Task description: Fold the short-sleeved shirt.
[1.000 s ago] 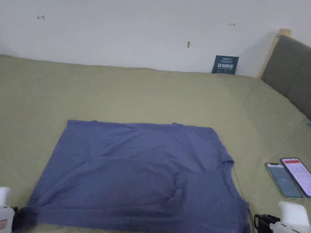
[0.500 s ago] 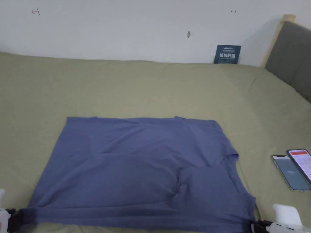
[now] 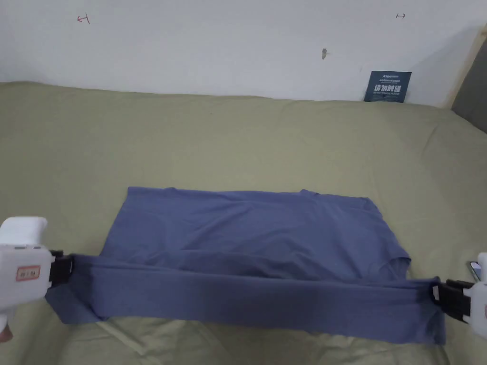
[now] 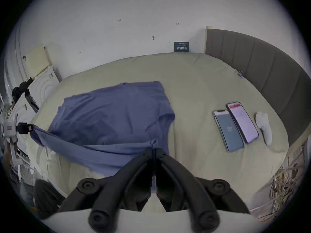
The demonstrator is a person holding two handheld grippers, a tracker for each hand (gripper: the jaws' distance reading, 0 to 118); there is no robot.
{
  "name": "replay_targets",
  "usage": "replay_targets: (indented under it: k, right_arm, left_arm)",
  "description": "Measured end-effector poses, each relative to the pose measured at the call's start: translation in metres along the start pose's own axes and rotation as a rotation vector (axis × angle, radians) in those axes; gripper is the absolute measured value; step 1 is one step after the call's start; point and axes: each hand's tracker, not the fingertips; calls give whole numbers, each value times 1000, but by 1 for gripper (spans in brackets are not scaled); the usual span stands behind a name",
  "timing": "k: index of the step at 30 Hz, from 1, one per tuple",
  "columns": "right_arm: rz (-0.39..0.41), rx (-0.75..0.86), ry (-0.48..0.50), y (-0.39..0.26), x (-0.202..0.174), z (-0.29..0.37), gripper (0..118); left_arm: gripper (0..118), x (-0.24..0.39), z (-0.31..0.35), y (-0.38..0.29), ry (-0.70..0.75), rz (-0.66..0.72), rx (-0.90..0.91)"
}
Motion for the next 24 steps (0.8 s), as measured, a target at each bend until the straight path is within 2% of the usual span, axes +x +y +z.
replay_targets:
  k: [2,7,11,12,13,14,15,16,18,20,23,24]
  right_arm:
    - [-33,-18,6,19,3,-21,3]
    - [-7,-67,-30,48,-3,-72,3]
    - [-23,-110,-39,53,-4,-106,3]
    - [-25,-115,-33,52,-3,-110,7]
    - [-30,-117,-33,50,-3,-112,28]
    - [-31,-118,-36,48,-3,-111,67]
    - [-32,-119,-45,46,-1,-109,111]
    - [-40,-128,-53,42,1,-106,116]
    - [-38,-85,-48,35,3,-86,107]
    - [-27,-82,-76,27,5,-74,107]
    - [2,-65,-88,8,5,-47,96]
    - [3,-55,-92,1,6,-42,63]
  left_arm:
    - [1,0,-19,20,-6,7,-5]
    - [1,3,-71,48,-6,26,-58]
    - [1,5,-106,53,-5,36,-110]
    - [3,4,-112,52,-16,34,-123]
    - [14,3,-115,49,-34,40,-124]
    - [41,2,-114,47,-45,40,-112]
    - [88,1,-112,43,-34,46,-92]
    - [101,1,-108,39,6,50,-78]
    - [101,-4,-93,30,43,56,-39]
    - [98,-6,-78,17,38,40,-60]
    - [85,-9,-54,-4,53,52,-59]
    - [48,-9,-49,-10,46,59,-59]
